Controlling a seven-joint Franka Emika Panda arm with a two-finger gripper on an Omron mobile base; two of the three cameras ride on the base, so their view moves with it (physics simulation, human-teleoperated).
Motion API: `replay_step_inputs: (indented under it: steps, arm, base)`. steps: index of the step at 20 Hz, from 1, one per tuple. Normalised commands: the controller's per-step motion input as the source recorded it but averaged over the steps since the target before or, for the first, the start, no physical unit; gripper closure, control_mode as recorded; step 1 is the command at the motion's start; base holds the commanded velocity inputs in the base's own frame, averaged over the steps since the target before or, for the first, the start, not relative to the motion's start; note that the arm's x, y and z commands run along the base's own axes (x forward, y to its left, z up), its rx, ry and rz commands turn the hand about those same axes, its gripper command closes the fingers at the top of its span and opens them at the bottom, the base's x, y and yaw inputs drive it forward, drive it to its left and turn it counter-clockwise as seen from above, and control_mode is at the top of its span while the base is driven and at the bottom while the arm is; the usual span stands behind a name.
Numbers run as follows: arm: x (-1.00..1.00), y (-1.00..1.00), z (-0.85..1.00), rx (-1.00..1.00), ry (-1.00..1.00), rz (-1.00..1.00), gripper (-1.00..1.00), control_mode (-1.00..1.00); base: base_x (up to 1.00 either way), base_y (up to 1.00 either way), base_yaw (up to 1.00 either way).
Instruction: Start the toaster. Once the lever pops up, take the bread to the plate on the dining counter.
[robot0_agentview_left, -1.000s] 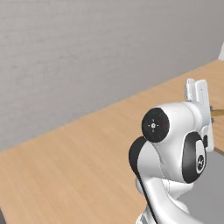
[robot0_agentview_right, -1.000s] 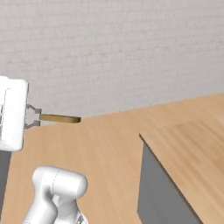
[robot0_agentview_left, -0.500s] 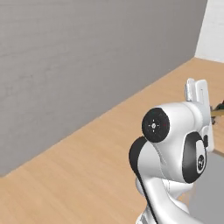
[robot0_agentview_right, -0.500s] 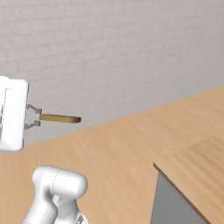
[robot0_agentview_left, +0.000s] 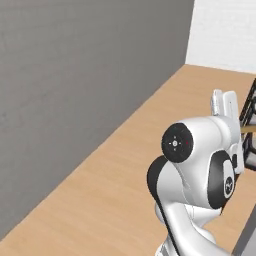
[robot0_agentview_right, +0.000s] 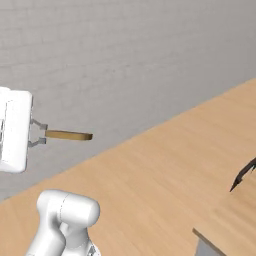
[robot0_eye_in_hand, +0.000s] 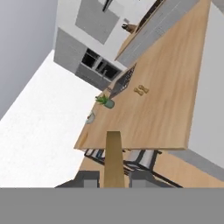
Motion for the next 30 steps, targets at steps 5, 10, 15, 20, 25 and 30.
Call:
replay_step_inputs:
  steps: [5, 10, 15, 20, 25, 30]
  arm:
    - [0.0, 0.0, 0.0, 0.0, 0.0, 0.0, 1.0, 1.0]
    - [0.0, 0.0, 0.0, 0.0, 0.0, 0.0, 1.0, 1.0]
    - [0.0, 0.0, 0.0, 0.0, 0.0, 0.0, 1.0, 1.0]
    - [0.0, 0.0, 0.0, 0.0, 0.0, 0.0, 1.0, 1.0]
    - [0.0, 0.0, 0.0, 0.0, 0.0, 0.0, 1.0, 1.0]
    - [0.0, 0.0, 0.0, 0.0, 0.0, 0.0, 1.0, 1.0]
  base:
    - [1.0, 0.2, -0.41]
    - [1.0, 0.2, -0.42]
    - [1.0, 0.15, -0.41]
    - [1.0, 0.19, -0.4]
    - [1.0, 0.22, -0.42]
    - [1.0, 0.37, -0.46]
